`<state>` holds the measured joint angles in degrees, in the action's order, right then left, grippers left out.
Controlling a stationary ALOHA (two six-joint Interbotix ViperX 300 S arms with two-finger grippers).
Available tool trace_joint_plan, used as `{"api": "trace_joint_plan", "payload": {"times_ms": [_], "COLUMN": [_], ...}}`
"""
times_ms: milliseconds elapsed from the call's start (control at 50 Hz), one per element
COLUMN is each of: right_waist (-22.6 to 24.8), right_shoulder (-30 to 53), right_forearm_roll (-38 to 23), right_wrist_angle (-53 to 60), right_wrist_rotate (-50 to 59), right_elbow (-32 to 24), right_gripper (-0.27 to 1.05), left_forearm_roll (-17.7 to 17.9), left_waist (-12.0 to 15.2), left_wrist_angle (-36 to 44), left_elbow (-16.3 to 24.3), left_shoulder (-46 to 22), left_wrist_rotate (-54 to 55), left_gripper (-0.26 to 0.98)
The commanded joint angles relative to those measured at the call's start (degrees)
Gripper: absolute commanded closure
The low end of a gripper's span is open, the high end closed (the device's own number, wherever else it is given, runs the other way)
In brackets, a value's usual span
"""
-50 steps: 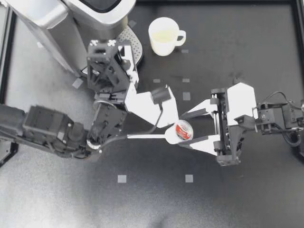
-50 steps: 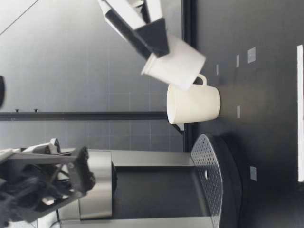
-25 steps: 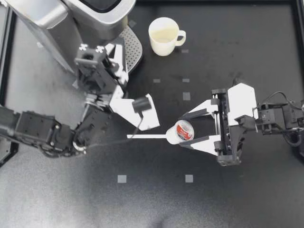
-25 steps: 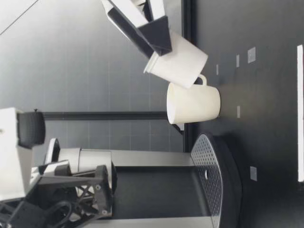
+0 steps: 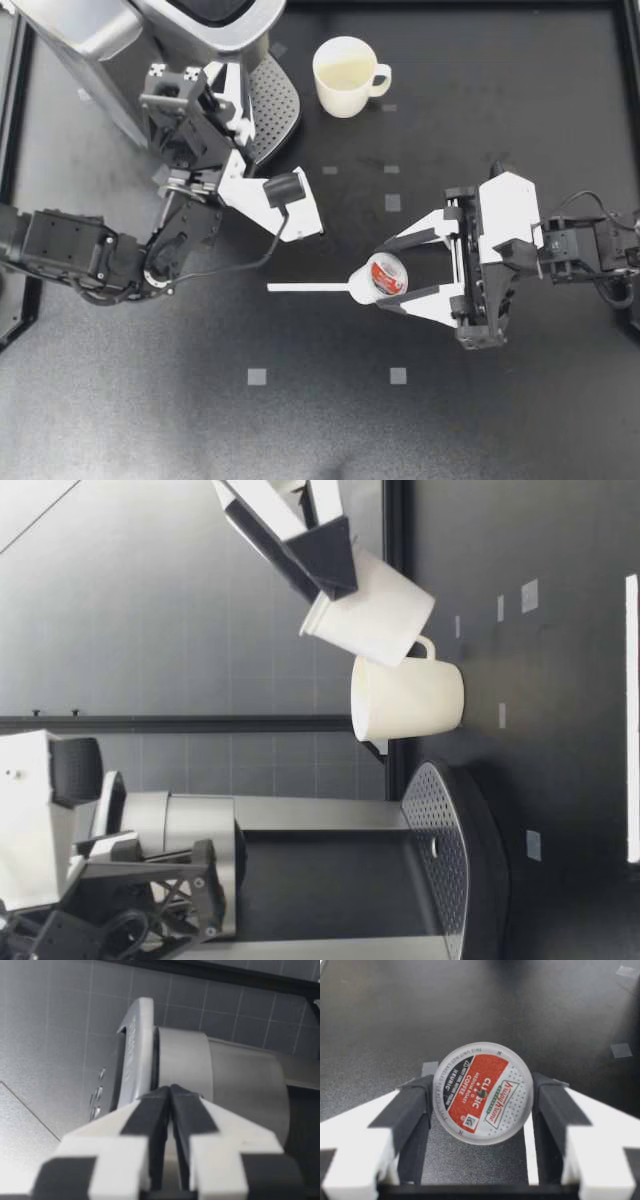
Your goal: Place the coffee capsule inside the capsule container, then place the cup onto the center of the cup tray.
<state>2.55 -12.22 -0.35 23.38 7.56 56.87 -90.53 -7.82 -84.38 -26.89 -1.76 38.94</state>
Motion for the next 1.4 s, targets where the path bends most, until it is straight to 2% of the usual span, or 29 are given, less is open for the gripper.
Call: {"api": "trace_joint_plan", "payload": {"times_ms": [0, 120, 380, 660, 900, 1060, 1380], "right_waist": [0.3, 0.3, 0.3, 0.3, 0.3, 0.3, 0.3], "right_shoulder": [-0.8, -0.8, -0.8, -0.9, -1.0, -1.1, -1.1], "right_forearm_roll": [0.1, 0.1, 0.1, 0.1, 0.1, -0.1, -0.2], "right_wrist_angle": [0.6, 0.6, 0.6, 0.7, 0.7, 0.7, 0.8], "right_wrist_rotate": [0.0, 0.0, 0.0, 0.7, 3.3, 4.4, 4.3], "right_elbow": [-1.4, -1.4, -1.4, -1.4, -1.5, -1.5, -2.4], "right_gripper": [0.24, 0.24, 0.24, 0.24, 0.24, 0.24, 0.24], "left_forearm_roll": [-1.1, -1.4, -4.6, -4.7, -4.2, -3.9, -2.0], "left_waist": [1.1, 1.5, 1.5, 2.9, 6.6, 7.9, 12.6], "left_wrist_angle": [-0.4, -0.4, -2.7, -1.3, 3.0, 4.6, 8.8], "left_elbow": [0.6, 0.5, 1.0, 1.0, 1.2, 0.9, -1.7], "left_shoulder": [2.4, 2.7, 4.7, 8.8, 11.2, 13.6, 19.8], "left_wrist_rotate": [0.1, -0.2, -1.1, -0.9, 3.2, 5.6, 8.3], "left_gripper": [0.58, 0.58, 0.58, 0.58, 0.58, 0.58, 0.58]}}
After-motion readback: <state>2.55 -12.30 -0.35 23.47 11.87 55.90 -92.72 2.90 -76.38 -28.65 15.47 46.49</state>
